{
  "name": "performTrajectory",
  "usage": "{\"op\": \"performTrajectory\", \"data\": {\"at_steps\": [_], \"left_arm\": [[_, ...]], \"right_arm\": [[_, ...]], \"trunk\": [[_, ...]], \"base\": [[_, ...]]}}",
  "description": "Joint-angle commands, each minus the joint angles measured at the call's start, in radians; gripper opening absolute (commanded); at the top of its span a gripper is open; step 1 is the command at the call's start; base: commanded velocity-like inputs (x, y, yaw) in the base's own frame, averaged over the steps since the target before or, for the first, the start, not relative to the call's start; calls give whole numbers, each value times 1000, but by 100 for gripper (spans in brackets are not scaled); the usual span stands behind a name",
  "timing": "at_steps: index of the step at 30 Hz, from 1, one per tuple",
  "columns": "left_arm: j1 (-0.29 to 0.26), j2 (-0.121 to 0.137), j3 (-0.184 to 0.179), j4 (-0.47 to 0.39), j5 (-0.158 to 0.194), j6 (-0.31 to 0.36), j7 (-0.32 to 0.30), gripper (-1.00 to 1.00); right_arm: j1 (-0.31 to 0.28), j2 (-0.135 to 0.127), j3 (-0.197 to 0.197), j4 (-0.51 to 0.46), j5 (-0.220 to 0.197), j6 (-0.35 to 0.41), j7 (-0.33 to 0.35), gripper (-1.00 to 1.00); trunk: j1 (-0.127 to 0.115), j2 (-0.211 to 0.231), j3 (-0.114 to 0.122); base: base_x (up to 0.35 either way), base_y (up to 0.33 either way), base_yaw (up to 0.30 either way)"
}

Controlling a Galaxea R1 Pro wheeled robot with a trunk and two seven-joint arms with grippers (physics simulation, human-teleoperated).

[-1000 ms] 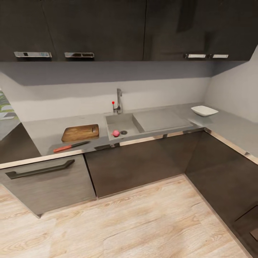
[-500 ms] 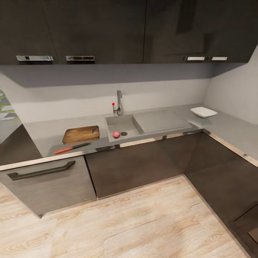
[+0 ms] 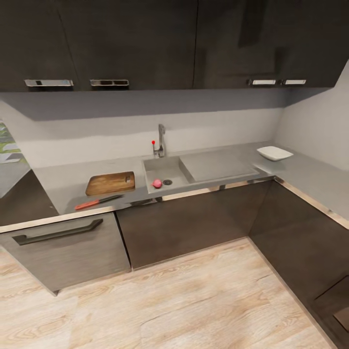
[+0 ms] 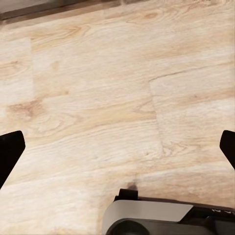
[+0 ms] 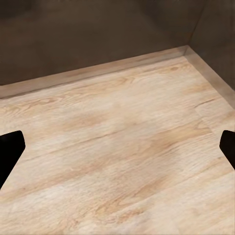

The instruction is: In the kitchen, take the Vidalia onion out of the sink, dice it on the chopping board with the paring knife, put the diced onion into the bowl on the countertop, then place both the paring knife and the chopping board into the sink.

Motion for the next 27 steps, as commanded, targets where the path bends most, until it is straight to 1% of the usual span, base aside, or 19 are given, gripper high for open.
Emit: {"op": "performTrajectory", "data": {"at_steps": [1,27], "left_arm": [[0,0,0,-2,0,-1,3,100],[0,0,0,-2,0,-1,3,100]], "right_arm": [[-1,0,7,1,3,-1,-10,100],[-1,0,7,1,3,-1,-11,100]], "trunk": [[-4,6,2],[-103,188,84]], "base": [[0,0,0],[0,0,0]]}}
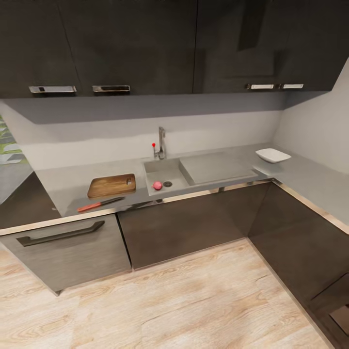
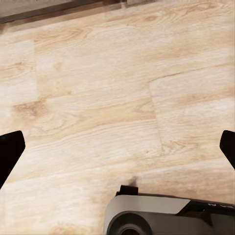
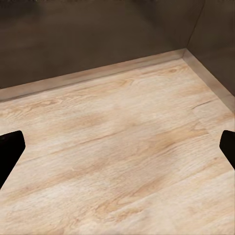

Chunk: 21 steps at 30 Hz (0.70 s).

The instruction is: In the kitchen, take the Vidalia onion out of the sink, dice it on the chopping board with the paring knife, put the diced onion into the bowl on the countertop, then place both the paring knife and the chopping board into the sink.

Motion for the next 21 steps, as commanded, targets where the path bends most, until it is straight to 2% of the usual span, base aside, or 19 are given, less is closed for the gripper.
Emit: {"op": "performTrajectory", "data": {"at_steps": [1,21], "left_arm": [[1,0,0,-2,0,-1,3,100],[1,0,0,-2,0,-1,3,100]], "right_arm": [[-1,0,7,1,3,-1,-11,100],[-1,0,7,1,3,-1,-11,100]], "trunk": [[-4,6,2],[-80,146,65]], "base": [[0,0,0],[0,0,0]]}}
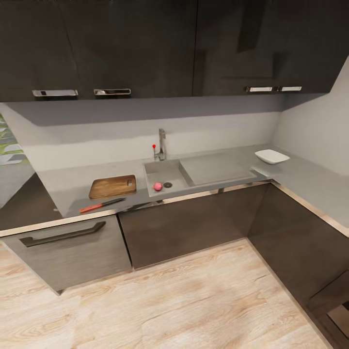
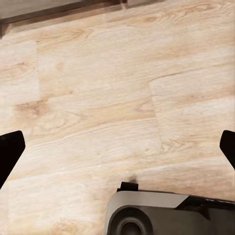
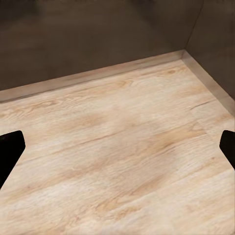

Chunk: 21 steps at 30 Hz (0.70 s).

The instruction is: In the kitchen, take the Vidalia onion out of the sink, dice it on the chopping board with the paring knife, put the diced onion into the bowl on the countertop, then place both the paring knife and the chopping board into the sink.

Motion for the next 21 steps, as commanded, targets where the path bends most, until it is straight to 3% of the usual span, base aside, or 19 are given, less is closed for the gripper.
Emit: {"op": "performTrajectory", "data": {"at_steps": [1,10,21], "left_arm": [[1,0,0,-2,0,-1,3,100],[0,0,0,-2,0,-1,3,100],[1,0,0,-2,0,-1,3,100]], "right_arm": [[-1,0,7,1,3,-1,-10,100],[-1,0,7,1,3,-1,-9,100],[-1,0,7,1,3,-1,-9,100]], "trunk": [[-3,6,2],[-38,69,38],[-38,69,55]], "base": [[0,0,0],[0,0,0],[0,0,0]]}}
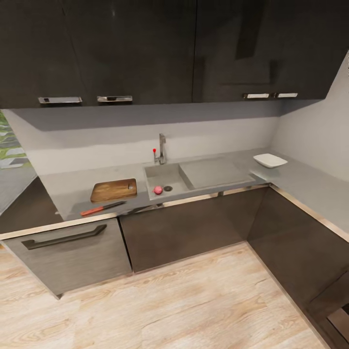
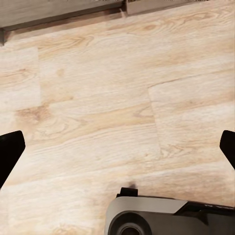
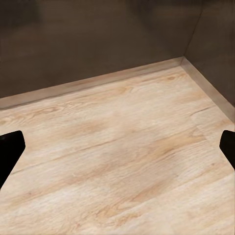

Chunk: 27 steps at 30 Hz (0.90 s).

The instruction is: In the kitchen, take the Vidalia onion out of the sink, dice it on the chopping board with the paring knife, put the diced onion into the bowl on the countertop, then place both the paring knife and the chopping board into the sink.

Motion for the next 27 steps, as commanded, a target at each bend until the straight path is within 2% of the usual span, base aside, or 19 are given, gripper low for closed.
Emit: {"op": "performTrajectory", "data": {"at_steps": [1,27], "left_arm": [[0,0,0,-2,0,-1,3,100],[0,0,0,-2,0,-1,3,100]], "right_arm": [[-1,0,7,1,3,-1,-10,100],[-1,0,7,1,3,-1,-10,100]], "trunk": [[1,-2,0],[1,-2,40]], "base": [[0,0,0],[0,0,-4]]}}
